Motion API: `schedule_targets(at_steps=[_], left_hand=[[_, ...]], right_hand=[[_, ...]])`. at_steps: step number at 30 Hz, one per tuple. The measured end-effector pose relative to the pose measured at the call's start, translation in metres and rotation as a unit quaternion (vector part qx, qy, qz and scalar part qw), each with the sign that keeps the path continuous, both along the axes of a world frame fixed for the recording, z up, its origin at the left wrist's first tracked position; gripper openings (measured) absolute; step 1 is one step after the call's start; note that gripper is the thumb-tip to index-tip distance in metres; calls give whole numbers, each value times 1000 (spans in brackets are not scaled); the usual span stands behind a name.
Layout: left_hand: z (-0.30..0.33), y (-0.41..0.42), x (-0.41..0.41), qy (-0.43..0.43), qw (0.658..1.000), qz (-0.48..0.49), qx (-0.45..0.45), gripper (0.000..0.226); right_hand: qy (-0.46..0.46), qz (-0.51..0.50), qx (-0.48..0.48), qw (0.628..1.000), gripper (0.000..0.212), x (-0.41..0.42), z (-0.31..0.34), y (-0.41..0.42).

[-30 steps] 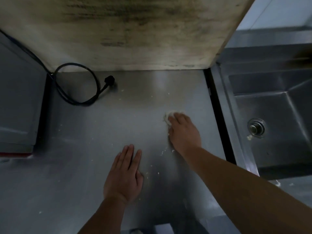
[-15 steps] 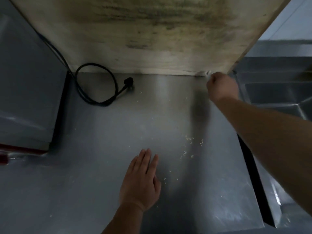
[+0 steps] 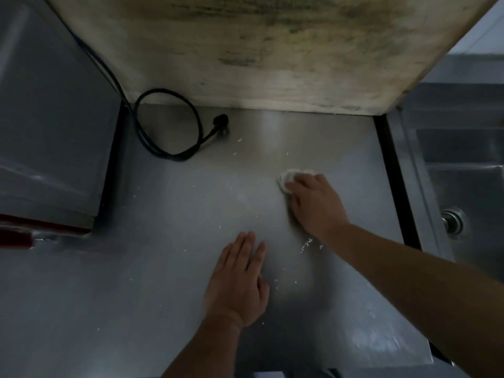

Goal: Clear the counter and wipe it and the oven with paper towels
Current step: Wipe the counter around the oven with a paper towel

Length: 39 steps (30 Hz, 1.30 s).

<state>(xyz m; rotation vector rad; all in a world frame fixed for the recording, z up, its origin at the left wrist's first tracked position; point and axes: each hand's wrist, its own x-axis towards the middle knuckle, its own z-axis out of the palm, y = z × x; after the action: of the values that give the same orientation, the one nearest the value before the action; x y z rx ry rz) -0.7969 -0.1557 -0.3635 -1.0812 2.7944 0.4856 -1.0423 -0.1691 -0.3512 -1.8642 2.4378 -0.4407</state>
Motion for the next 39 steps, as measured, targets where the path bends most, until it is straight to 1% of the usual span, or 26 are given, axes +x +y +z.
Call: schedule_targets(at_steps=[2, 3, 4, 5, 6, 7, 9, 11, 12, 14, 16, 18, 20, 21, 23, 26, 29, 31, 32, 34, 37, 39], left_hand=[[0, -1, 0, 2, 1000, -2, -5, 69], [0, -1, 0, -1, 1000, -3, -8, 70], [0, -1, 0, -5, 1000, -3, -11, 70], [-1, 0, 0, -8, 1000, -1, -11, 70], [-2, 1, 0, -14, 1000, 2, -10, 70], [-2, 1, 0, -19, 1000, 5, -9, 69], [-3, 1, 0, -27, 1000, 9, -8, 69], [-2, 1, 0, -27, 1000, 13, -4, 69], [-3, 1, 0, -26, 1000, 14, -4, 69], [-4, 0, 1, -28, 999, 17, -6, 69], [-8, -1, 2, -32, 999, 17, -7, 69], [-8, 0, 3, -33, 999, 15, -13, 69], [-8, 1, 2, -36, 999, 19, -14, 69], [-8, 1, 1, -37, 999, 21, -12, 69], [-7, 0, 1, -42, 999, 26, -11, 70], [-4, -2, 1, -62, 998, 24, -8, 72], [1, -1, 2, -75, 997, 26, -7, 75], [6, -5, 6, -79, 996, 40, -24, 73], [10, -9, 10, -80, 995, 48, -42, 71], [22, -25, 22, -83, 989, 79, -88, 66], [39, -63, 45, -90, 974, 180, -108, 67], [41, -85, 65, -104, 960, 234, -110, 69]], right_hand=[[-9, 60, 22, 998, 26, -2, 7, 19], [-19, 68, 42, 997, 26, -5, 14, 21], [-33, 59, 61, 996, 29, -9, 22, 18], [-39, 41, 62, 996, 38, -12, 29, 11], [-37, 23, 49, 998, 47, -17, 35, 1], [-35, -1, 28, 999, 51, -20, 42, -13], [-39, -58, -3, 998, 43, -31, 49, -50], [-43, -83, 5, 996, 32, -39, 50, -89], [-43, -81, 15, 996, 31, -39, 49, -108], [-45, -70, 41, 996, 30, -35, 42, -145], [-59, -79, 56, 994, 31, -21, 32, -173], [-52, -90, 89, 991, 37, -3, 18, -183], [-4, -76, 108, 991, 42, 17, 10, -178], [5, -66, 105, 992, 44, 24, 7, -171], [-9, -37, 88, 995, 45, 33, 4, -151], [-36, 43, 87, 995, 39, 45, 12, -107], [-37, 149, 116, 981, 34, 46, 27, -51], [-54, 172, 155, 971, 37, 36, 35, -23], [-69, 166, 171, 969, 37, 29, 39, -13], [-97, 117, 179, 972, 35, 13, 45, -4], [-149, -16, 104, 983, 28, -5, 61, -7], [-212, -118, 58, 968, 20, -20, 69, -22]])
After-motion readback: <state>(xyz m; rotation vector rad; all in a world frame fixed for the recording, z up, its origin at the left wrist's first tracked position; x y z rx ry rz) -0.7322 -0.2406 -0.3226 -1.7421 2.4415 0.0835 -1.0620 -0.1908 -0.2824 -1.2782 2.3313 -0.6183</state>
